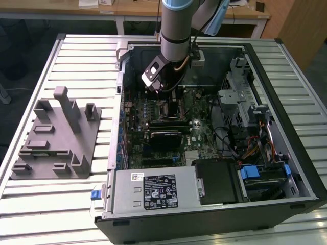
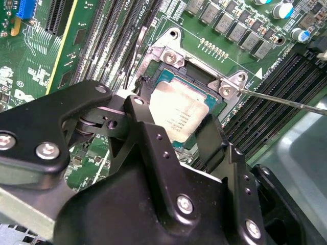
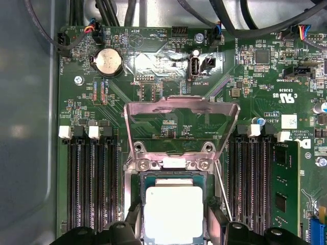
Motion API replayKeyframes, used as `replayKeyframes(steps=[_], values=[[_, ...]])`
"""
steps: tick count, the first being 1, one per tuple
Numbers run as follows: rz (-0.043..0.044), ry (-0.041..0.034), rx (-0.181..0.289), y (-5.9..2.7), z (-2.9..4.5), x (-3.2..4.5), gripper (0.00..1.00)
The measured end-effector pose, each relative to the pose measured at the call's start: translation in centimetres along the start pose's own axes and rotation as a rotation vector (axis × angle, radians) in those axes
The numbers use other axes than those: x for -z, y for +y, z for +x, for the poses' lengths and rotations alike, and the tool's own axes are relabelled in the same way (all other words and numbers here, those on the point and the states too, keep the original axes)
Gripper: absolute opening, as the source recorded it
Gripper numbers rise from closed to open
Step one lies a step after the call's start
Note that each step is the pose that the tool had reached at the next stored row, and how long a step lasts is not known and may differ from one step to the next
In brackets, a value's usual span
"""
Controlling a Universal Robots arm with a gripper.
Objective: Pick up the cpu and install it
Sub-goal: 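Place the cpu into insertion slot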
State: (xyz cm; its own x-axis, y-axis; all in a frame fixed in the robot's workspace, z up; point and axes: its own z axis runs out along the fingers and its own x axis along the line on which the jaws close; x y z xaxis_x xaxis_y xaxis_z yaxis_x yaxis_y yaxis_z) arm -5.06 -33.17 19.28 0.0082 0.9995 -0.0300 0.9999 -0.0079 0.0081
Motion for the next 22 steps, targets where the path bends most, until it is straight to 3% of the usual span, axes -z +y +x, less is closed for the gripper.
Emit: replayKeyframes(steps=[5, 12, 20, 22], values=[[-0.0001, 0.0002, 0.000, 0.00, 0.00, 0.20, 0.62], [0.0001, -0.0002, 0.000, 0.01, -0.06, 1.80, 0.62], [-0.0003, 0.0000, 0.000, 0.02, -0.06, 1.86, 0.62], [-0.0004, 0.0001, 0.000, 0.02, -0.06, 1.86, 0.54]])
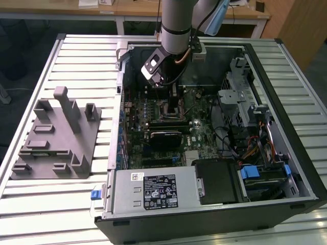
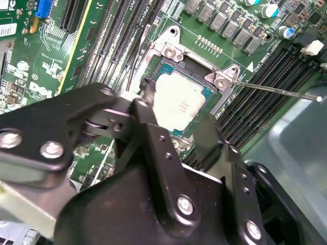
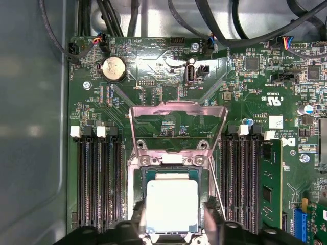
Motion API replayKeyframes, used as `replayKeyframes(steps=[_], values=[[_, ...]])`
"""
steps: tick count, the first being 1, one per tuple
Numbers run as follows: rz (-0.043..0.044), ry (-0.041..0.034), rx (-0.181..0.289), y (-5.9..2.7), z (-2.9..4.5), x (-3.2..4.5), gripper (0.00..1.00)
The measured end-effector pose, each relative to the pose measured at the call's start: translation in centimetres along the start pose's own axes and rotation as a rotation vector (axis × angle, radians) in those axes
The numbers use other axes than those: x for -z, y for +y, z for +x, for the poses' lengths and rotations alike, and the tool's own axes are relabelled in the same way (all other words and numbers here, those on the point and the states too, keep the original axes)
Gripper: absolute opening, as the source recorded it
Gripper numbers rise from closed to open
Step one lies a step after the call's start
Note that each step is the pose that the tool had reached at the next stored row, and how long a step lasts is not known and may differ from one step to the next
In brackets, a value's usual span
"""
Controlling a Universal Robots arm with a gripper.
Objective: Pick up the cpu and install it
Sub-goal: 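Place the cpu into insertion slot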
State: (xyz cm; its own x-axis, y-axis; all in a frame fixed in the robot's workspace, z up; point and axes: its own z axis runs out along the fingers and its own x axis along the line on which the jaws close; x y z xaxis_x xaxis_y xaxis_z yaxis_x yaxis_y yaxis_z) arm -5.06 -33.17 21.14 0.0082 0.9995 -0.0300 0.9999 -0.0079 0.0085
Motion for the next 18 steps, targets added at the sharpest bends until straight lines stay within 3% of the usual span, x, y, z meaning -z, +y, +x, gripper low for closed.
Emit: replayKeyframes(steps=[1, 3, 4, 6, 7, 11, 16, 18], values=[[0.0000, 0.0000, 0.000, 0.00, 0.00, 0.00, 0.54], [0.0000, 0.0000, 0.000, 0.00, 0.00, 0.00, 0.42], [-0.0001, 0.0000, 0.000, 0.00, 0.00, 0.00, 0.42], [-0.0001, -0.0001, 0.000, 0.00, 0.00, 0.00, 0.30], [-0.0001, -0.0001, 0.000, 0.00, 0.00, 0.00, 0.30], [-0.0002, -0.0001, 0.000, 0.00, 0.00, 0.00, 0.13], [-0.0005, 0.0000, 0.000, 0.00, -0.01, -0.01, 0.11], [-0.0022, 0.0051, 0.000, -0.01, -0.01, -0.16, 0.11]])
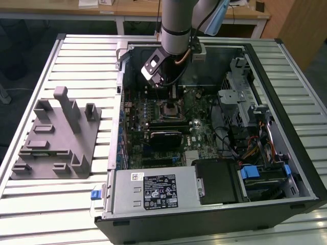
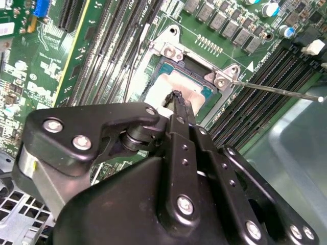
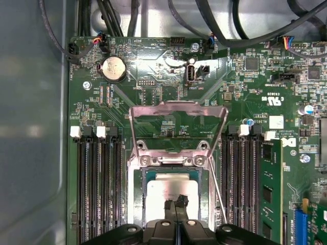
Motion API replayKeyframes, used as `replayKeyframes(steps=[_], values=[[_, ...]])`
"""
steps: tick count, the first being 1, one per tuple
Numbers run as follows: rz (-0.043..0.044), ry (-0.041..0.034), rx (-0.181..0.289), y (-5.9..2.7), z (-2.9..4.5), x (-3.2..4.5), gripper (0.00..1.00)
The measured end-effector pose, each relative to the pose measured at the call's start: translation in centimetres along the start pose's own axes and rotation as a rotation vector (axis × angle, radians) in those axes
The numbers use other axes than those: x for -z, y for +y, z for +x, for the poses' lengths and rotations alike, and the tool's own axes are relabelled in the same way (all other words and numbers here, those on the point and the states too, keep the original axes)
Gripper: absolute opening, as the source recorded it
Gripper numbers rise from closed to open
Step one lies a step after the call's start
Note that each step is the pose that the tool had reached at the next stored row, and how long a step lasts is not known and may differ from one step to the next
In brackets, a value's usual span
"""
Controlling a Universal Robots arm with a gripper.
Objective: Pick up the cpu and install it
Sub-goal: 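Place the cpu into insertion slot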
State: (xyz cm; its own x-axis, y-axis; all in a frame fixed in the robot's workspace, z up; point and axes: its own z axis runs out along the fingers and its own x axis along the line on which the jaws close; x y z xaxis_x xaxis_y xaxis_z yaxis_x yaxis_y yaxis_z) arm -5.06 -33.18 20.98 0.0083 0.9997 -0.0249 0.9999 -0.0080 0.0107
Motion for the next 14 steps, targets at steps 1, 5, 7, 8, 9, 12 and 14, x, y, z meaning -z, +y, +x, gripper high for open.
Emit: replayKeyframes(steps=[1, 5, 7, 8, 9, 12, 14], values=[[-0.0009, 0.0030, 0.000, 0.00, 0.00, -0.09, 0.11], [-0.0039, 0.0071, 0.000, 0.01, -0.01, -0.38, 0.11], [-0.0039, 0.0068, 0.000, 0.08, -0.03, -0.40, 0.11], [-0.0040, 0.0069, 0.000, 0.13, -0.03, -0.42, 0.11], [-0.0041, 0.0070, 0.000, 0.18, -0.03, -0.44, 0.11], [-0.0045, 0.0072, 0.000, 0.22, -0.02, -0.57, 0.11], [-0.0056, 0.0075, 0.000, 0.22, -0.02, -0.79, 0.11]])
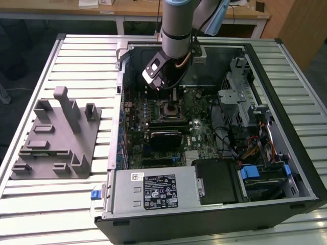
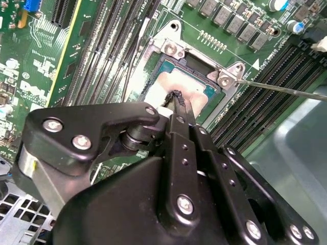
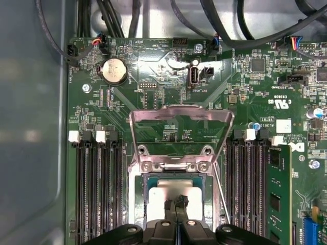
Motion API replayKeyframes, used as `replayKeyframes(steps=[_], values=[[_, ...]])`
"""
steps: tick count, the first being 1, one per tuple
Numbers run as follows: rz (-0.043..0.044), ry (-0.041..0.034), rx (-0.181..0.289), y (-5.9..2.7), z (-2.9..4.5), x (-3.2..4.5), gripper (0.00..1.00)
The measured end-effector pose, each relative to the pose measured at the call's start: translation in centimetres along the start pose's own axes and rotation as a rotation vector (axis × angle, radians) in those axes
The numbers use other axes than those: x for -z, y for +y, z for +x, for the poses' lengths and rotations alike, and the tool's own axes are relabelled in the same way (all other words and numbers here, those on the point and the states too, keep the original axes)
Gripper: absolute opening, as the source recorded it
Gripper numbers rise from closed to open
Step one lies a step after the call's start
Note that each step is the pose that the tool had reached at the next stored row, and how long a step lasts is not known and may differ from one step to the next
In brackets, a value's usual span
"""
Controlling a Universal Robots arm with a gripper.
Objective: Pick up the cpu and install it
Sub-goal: 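Place the cpu into insertion slot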
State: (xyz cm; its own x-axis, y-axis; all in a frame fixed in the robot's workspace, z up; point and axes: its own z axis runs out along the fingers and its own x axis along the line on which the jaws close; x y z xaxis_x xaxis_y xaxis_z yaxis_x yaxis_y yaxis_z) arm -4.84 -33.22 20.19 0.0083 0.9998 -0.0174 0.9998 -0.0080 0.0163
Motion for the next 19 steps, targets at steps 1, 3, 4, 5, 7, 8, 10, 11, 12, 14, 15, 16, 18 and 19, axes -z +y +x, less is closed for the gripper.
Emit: replayKeyframes(steps=[1, 3, 4, 5, 7, 8, 10, 11, 12, 14, 15, 16, 18, 19], values=[[-0.0001, 0.0002, 0.000, 0.00, 0.00, -0.04, 0.11], [0.0000, 0.0001, 0.000, 0.00, 0.00, -0.07, 0.11], [-0.0002, 0.0004, 0.000, 0.00, 0.01, -0.14, 0.11], [-0.0002, 0.0004, 0.000, 0.00, 0.01, -0.23, 0.11], [0.0002, -0.0001, 0.000, -0.01, 0.00, -0.30, 0.11], [0.0002, -0.0001, 0.000, -0.01, 0.00, -0.30, 0.11], [0.0001, 0.0012, 0.000, -0.01, 0.00, -0.33, 0.11], [0.0003, 0.0016, 0.000, -0.02, 0.00, -0.37, 0.11], [0.0006, 0.0017, 0.000, -0.02, 0.00, -0.42, 0.11], [0.0006, 0.0023, 0.000, -0.02, -0.01, -0.48, 0.11], [0.0004, 0.0027, 0.000, -0.02, 0.00, -0.50, 0.11], [0.0001, 0.0031, 0.000, -0.01, 0.01, -0.52, 0.11], [0.0001, 0.0031, 0.000, -0.01, 0.00, -0.51, 0.11], [-0.0001, 0.0033, 0.000, -0.01, 0.00, -0.47, 0.11]])
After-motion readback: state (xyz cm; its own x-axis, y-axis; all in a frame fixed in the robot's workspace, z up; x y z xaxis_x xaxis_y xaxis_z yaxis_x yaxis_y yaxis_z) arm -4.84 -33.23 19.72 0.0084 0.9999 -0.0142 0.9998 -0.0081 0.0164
